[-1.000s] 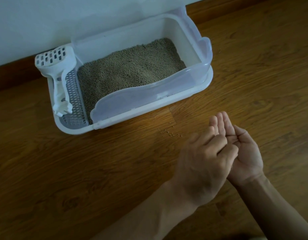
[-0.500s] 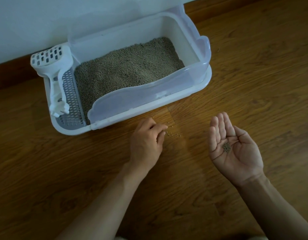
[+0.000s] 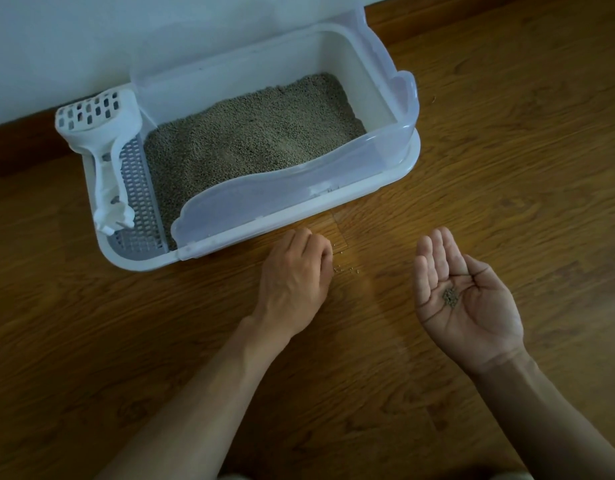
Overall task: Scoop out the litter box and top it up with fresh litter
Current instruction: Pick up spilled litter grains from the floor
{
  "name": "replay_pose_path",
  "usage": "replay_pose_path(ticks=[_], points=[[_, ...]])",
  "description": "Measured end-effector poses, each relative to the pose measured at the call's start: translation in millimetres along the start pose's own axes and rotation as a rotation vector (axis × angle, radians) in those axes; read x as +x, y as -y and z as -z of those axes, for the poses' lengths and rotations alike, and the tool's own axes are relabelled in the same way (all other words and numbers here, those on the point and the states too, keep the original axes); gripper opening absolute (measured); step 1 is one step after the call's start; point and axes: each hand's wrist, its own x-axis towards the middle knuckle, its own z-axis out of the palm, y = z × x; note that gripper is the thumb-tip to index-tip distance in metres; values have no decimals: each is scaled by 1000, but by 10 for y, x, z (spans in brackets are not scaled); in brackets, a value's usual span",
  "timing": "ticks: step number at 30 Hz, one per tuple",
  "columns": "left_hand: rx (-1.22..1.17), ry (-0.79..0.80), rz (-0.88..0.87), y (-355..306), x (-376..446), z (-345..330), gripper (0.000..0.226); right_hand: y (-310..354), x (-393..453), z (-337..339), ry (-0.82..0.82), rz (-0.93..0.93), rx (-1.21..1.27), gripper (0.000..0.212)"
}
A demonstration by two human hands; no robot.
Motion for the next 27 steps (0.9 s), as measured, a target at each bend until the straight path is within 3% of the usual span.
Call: replay_pose_path(ticks=[4,11,18,23,27], points=[[-200,-131,118,-297,-36,76,13,-41,12,-68,-31,37,-18,46],[-351,-139,-134,-1112,-79,181,15,-120,33,-19,-24,-138,-82,51],[-282,-213,-184,-1166,-52,82,20,-139,-61,-7,-90,-192,-81,61],[-255,-206,-233,-1225,-132,44,20,-82,-36,-10,-31,-170,-111,58],[-399,-307,-159,-1086,-187,131,11,-22,27,9,-43,-85,-118,51]])
